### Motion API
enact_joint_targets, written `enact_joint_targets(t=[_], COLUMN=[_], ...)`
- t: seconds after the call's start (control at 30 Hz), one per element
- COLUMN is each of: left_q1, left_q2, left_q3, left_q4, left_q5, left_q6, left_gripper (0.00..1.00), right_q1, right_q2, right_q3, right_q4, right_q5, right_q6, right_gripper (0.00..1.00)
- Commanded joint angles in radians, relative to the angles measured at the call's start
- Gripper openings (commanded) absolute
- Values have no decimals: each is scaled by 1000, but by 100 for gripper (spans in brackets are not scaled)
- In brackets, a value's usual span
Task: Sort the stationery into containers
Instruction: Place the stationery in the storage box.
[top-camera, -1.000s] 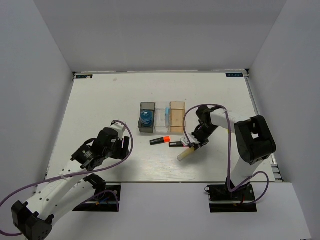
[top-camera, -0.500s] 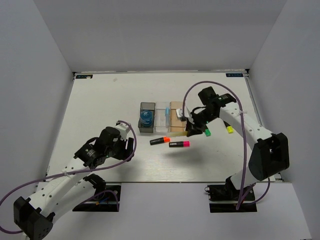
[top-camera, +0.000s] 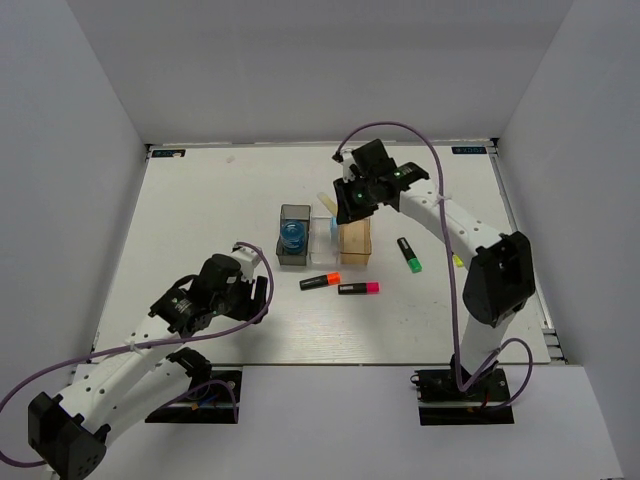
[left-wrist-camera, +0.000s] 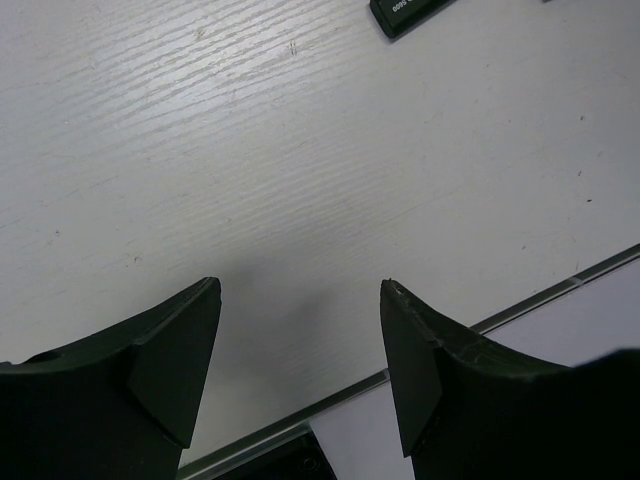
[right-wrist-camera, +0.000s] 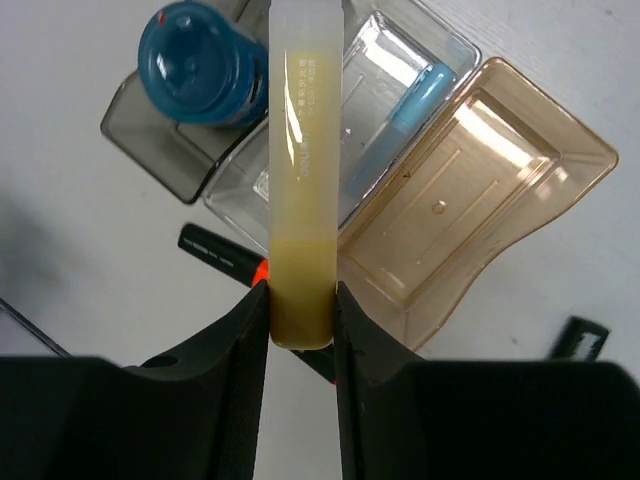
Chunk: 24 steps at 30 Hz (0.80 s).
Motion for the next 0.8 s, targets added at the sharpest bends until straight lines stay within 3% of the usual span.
enact_joint_targets(t=[0.0, 0.17, 0.4, 0.7, 0.77], left_q1=[5, 4, 1, 2, 4], left_q2=[-5, -9, -5, -2, 3], left_q3=[1, -2, -4, -7, -6], left_q4=[8, 9, 8, 9, 9], left_q5=[3, -1, 4, 7, 10], left_q6=[3, 3, 6, 6, 6], left_gripper=[75, 75, 75, 75, 75], right_q1=[37, 83, 122, 122, 120], right_q2=[38, 90, 129, 195, 199], right_q3=[86, 59, 42, 50, 48], right_q4=[-12, -2, 68, 91, 95], right_q5=[171, 196, 295, 309, 309], right_q6=[311, 417, 418, 408, 400], right_gripper=[0, 0, 0, 1, 6])
